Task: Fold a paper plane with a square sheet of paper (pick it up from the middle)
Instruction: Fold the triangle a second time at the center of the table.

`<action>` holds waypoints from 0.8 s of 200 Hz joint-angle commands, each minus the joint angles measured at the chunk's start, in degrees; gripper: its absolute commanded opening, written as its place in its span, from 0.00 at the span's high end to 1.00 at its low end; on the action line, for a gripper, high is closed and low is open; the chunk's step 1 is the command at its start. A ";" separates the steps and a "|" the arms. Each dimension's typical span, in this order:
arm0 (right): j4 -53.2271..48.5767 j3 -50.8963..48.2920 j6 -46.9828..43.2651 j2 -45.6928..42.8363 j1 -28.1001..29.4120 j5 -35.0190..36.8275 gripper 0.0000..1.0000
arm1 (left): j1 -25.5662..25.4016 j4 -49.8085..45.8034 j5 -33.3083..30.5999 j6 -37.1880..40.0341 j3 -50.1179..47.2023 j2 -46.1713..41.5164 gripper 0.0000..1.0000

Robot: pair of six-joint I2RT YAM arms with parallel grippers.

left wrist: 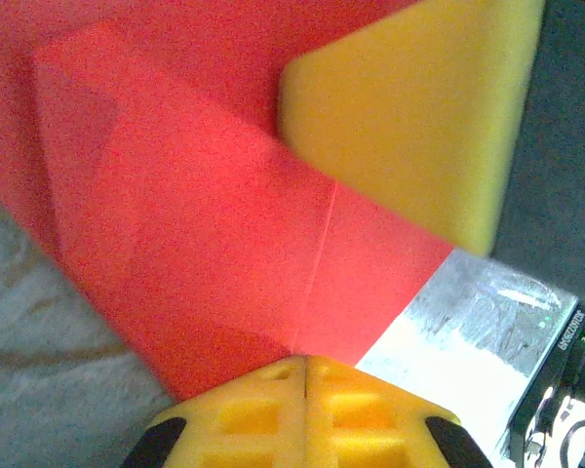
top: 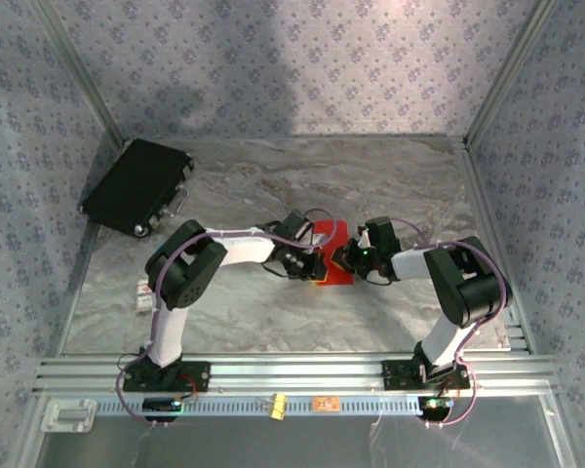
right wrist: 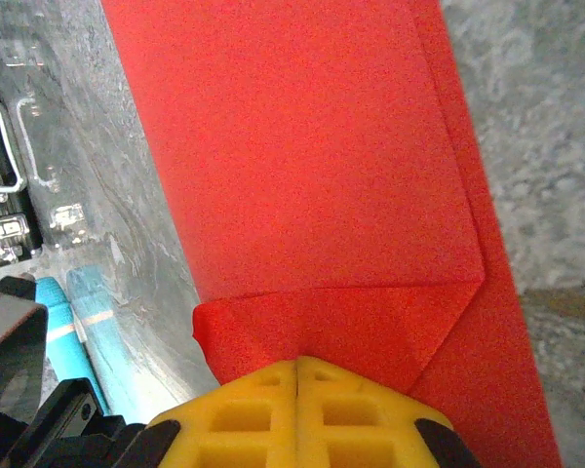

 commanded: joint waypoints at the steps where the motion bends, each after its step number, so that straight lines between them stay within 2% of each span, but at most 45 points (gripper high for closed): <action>1: -4.79 -1.79 -1.45 0.94 -1.27 3.37 1.00 | -0.60 -4.77 -0.66 0.23 -3.88 -1.50 0.95; 74: -4.92 -2.32 -1.79 -0.11 -1.83 3.06 1.00 | -0.52 -1.96 -0.47 -1.21 -8.44 -5.81 0.99; 114: -4.87 -2.29 -1.77 -0.44 -1.86 2.89 1.00 | -0.53 5.16 0.26 -2.37 -9.64 -11.66 1.00; 160: -4.44 -2.54 -1.62 -0.68 -1.77 2.61 1.00 | -0.35 6.46 -2.30 -4.09 -3.83 -7.47 1.00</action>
